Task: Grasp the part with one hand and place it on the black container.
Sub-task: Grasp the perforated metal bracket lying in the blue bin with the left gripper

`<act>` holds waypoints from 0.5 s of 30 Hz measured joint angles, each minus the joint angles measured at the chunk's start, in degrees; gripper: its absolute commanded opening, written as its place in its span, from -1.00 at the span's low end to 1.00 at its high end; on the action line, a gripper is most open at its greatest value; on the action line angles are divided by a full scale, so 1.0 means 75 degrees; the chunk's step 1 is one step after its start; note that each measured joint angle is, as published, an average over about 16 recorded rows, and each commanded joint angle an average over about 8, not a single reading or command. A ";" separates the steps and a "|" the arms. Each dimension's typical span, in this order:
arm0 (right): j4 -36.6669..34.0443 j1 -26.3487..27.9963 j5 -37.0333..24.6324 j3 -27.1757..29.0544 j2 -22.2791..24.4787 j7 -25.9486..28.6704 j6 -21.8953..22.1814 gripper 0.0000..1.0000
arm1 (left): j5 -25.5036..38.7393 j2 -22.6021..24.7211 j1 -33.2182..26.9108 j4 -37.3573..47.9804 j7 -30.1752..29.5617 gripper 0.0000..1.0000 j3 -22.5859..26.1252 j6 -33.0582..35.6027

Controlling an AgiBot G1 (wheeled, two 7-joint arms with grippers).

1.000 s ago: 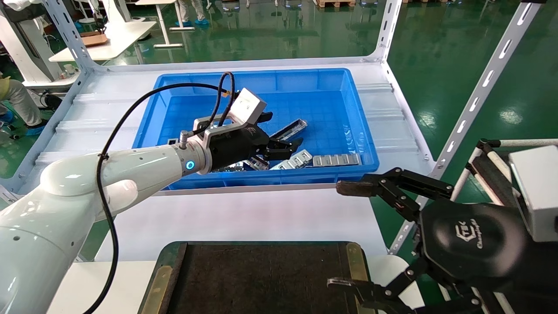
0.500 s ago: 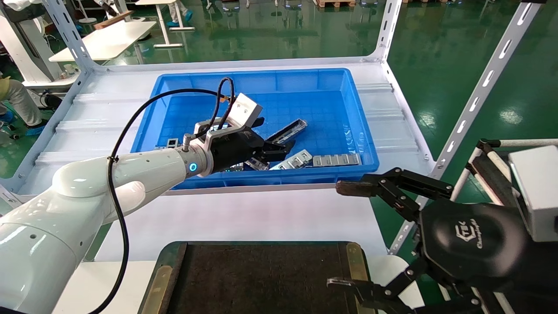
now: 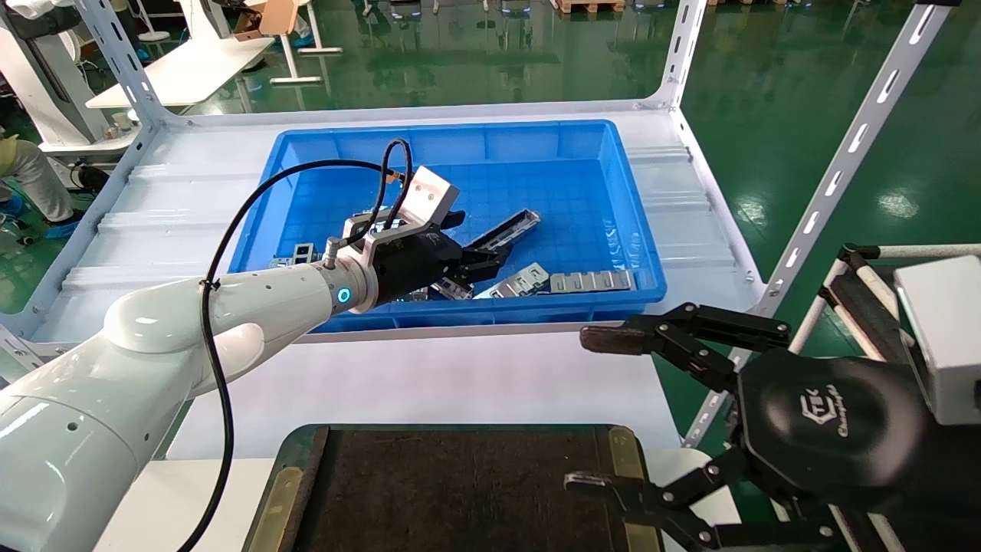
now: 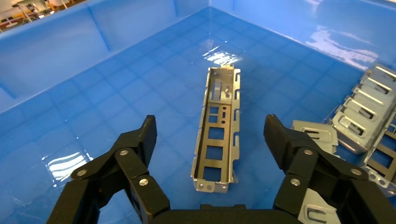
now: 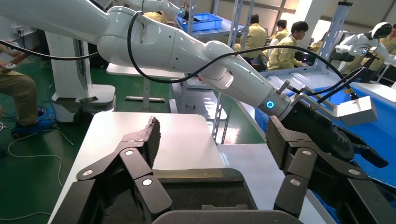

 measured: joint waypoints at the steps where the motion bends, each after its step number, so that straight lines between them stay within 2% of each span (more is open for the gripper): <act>1: 0.0000 0.0000 0.0000 0.0000 0.0000 0.0000 0.0000 -1.00 | -0.0043 -0.0002 0.0001 -0.0002 -0.0019 -1.00 0.0054 -0.0025; 15: 0.0000 0.0000 0.0000 -0.0001 0.0000 0.0000 0.0000 -1.00 | -0.0598 -0.0028 0.0018 0.0027 -0.0167 -1.00 0.0655 -0.0241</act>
